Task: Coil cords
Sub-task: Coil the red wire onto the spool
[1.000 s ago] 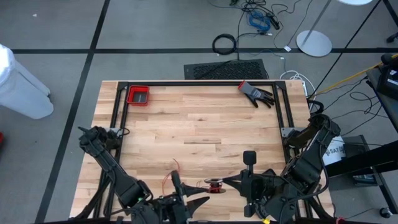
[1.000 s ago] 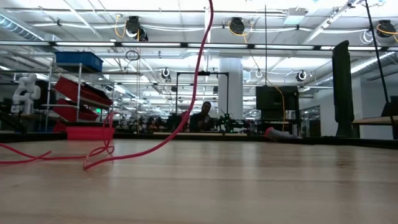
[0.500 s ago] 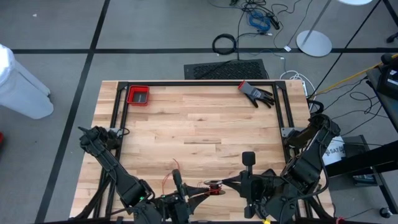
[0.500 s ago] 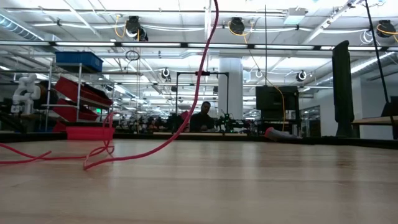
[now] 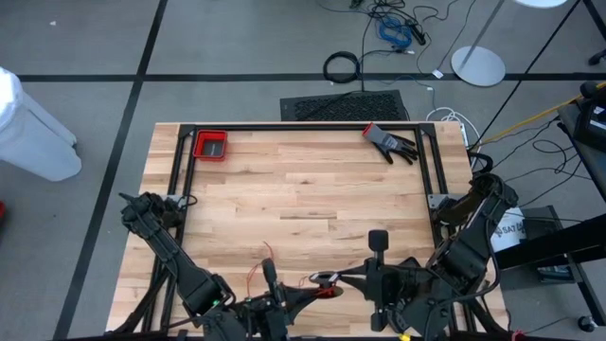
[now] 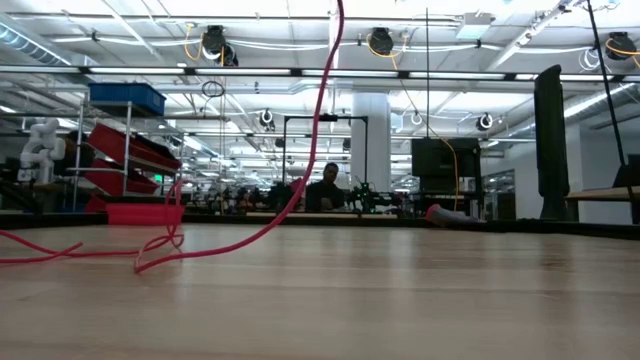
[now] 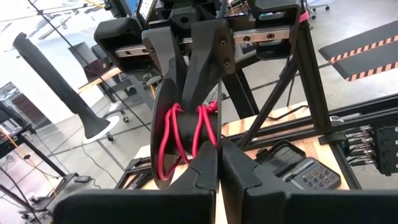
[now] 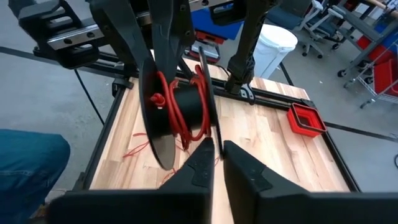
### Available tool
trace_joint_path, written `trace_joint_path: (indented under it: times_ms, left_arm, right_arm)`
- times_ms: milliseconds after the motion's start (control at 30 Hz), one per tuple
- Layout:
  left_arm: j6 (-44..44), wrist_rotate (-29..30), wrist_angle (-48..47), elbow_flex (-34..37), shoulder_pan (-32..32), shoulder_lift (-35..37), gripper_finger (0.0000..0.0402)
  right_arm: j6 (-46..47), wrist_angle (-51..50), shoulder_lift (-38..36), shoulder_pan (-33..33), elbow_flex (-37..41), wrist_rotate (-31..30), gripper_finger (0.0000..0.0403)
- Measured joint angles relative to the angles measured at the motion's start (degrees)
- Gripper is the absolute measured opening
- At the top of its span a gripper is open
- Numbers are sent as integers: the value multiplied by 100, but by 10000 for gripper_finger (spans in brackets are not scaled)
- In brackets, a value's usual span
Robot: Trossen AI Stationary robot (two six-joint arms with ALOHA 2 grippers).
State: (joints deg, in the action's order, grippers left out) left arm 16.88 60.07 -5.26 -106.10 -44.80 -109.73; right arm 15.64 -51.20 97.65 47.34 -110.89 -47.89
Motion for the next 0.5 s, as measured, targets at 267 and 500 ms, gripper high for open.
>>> trace_joint_path:
  times_ms: [267,500]
  left_arm:
    - [46,35,11,0,-76,0,2]
    - [70,49,56,0,-167,0,1]
  right_arm:
    - [-500,441,0,179,0,-55,88]
    - [-1278,692,0,327,0,-456,111]
